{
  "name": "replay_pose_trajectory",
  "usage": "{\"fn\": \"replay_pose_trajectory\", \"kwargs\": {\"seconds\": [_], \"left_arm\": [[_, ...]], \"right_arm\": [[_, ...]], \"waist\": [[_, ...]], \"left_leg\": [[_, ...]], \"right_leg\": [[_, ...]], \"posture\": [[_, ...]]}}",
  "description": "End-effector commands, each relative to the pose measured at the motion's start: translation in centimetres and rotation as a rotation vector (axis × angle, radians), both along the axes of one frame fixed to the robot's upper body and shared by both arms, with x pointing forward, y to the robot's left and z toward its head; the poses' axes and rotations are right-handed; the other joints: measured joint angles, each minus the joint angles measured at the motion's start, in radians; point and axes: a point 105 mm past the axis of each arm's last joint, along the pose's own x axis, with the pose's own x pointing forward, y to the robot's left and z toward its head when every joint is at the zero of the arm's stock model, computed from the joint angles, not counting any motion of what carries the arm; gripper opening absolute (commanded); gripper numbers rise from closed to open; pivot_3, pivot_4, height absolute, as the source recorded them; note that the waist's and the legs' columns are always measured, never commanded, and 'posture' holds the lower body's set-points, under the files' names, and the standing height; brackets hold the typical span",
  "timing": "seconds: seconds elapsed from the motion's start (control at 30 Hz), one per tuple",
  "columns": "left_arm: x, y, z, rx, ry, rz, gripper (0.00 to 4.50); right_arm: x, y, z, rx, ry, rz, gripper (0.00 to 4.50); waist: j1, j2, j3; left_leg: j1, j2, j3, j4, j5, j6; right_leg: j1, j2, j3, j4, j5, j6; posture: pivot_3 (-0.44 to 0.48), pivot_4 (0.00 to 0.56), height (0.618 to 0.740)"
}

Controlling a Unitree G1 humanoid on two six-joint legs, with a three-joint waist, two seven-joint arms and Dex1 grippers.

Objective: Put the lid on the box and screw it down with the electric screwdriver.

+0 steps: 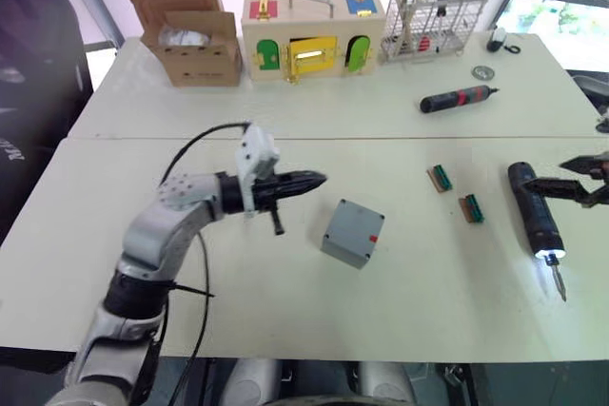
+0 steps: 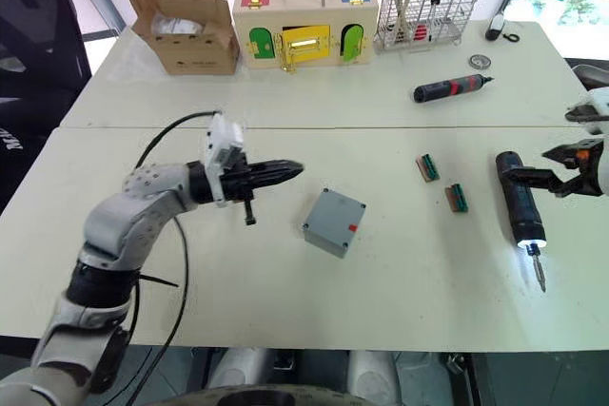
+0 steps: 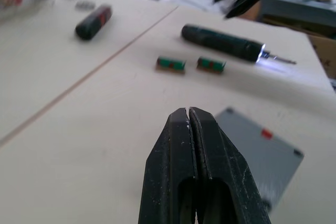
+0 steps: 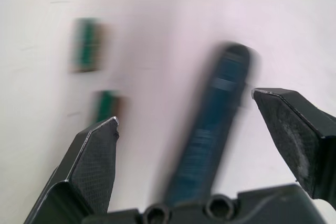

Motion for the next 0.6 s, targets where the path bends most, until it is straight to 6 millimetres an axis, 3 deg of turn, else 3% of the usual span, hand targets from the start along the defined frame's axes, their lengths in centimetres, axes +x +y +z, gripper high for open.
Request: {"fn": "replay_pose_trajectory", "kwargs": {"seconds": [0.03,0.13,0.23,0.4,0.6], "left_arm": [[-1.1,1.9,-0.3,0.009,0.051,0.03,0.0],[-3.0,4.3,-3.2,0.11,0.159,0.055,0.0],[-3.9,5.3,-4.3,0.141,0.214,0.067,0.0],[-4.0,5.7,-5.4,0.144,0.258,0.098,0.0],[-3.2,5.3,-5.2,0.072,0.288,0.143,0.0]], "right_arm": [[-2.5,3.9,0.2,0.086,-0.053,0.124,4.48],[-5.9,6.9,-3.0,0.22,0.022,0.146,4.48],[-7.4,8.3,-4.7,0.272,0.069,0.141,4.48],[-7.5,9.6,-7.4,0.292,0.092,0.107,4.48],[-6.4,10.0,-8.1,0.266,0.043,0.076,4.48]], "waist": [[0.003,-0.002,-0.001],[0.019,-0.003,-0.001],[0.031,-0.003,-0.001],[0.031,-0.008,-0.004],[0.025,-0.008,-0.004]], "left_leg": [[0.001,0.0,0.0,0.001,0.0,0.0],[0.002,0.0,-0.001,0.002,0.0,0.0],[0.002,-0.001,-0.001,0.001,0.0,0.0],[0.004,-0.001,-0.001,0.002,-0.004,0.006],[0.004,-0.001,-0.001,0.001,-0.001,0.001]], "right_leg": [[0.001,0.0,0.0,0.0,0.0,0.0],[0.002,0.0,0.001,0.0,0.0,0.0],[0.002,-0.001,0.002,0.0,0.0,-0.001],[0.003,-0.002,0.002,0.0,-0.001,-0.006],[0.003,-0.001,0.002,0.0,-0.001,-0.005]], "posture": [[0.0,0.15,0.694],[0.0,0.15,0.694],[0.0,0.15,0.694],[0.0,0.15,0.694],[0.0,0.15,0.694]]}}
